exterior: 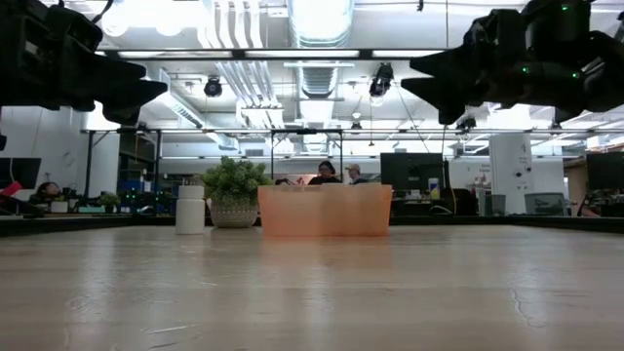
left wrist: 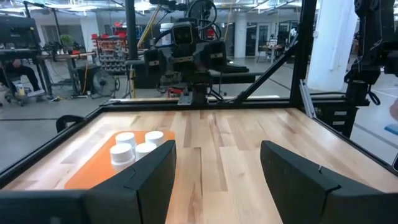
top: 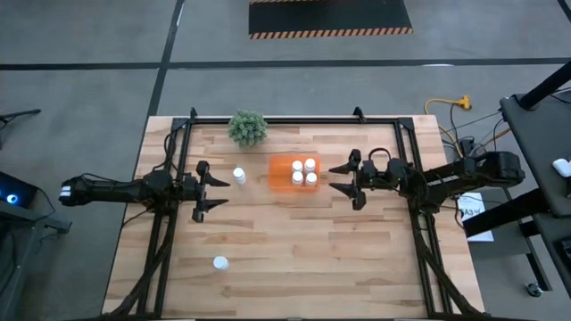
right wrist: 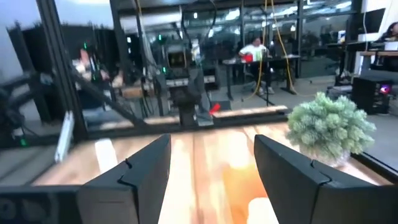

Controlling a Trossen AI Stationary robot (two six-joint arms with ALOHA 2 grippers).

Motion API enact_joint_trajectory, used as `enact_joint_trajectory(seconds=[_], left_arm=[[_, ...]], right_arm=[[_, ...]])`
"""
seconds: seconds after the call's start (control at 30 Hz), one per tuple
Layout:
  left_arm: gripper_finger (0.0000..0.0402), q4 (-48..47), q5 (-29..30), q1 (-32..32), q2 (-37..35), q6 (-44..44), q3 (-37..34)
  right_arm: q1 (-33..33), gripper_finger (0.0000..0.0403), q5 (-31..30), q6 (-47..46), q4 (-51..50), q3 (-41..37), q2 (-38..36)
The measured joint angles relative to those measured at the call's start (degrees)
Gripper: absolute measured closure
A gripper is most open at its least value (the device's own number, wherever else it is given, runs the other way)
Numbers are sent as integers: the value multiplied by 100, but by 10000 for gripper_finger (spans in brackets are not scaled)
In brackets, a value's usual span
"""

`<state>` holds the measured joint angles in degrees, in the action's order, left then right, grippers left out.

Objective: Pick and place pill bottles into a basket
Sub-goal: Put the white pill bottle into the orange bin

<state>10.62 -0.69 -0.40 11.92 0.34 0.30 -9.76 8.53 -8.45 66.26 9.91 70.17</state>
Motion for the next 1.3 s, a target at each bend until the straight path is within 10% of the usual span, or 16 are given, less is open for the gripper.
enact_joint_trajectory(seconds=[0.5,1.3], left_arm=[[185,160,0,1,20,-1,0],[185,183,2,1,86,-160,0]], right_arm=[[-127,183,1,242,-738,-258,-565],[-328,184,99,286,-3246,-940,-4208]])
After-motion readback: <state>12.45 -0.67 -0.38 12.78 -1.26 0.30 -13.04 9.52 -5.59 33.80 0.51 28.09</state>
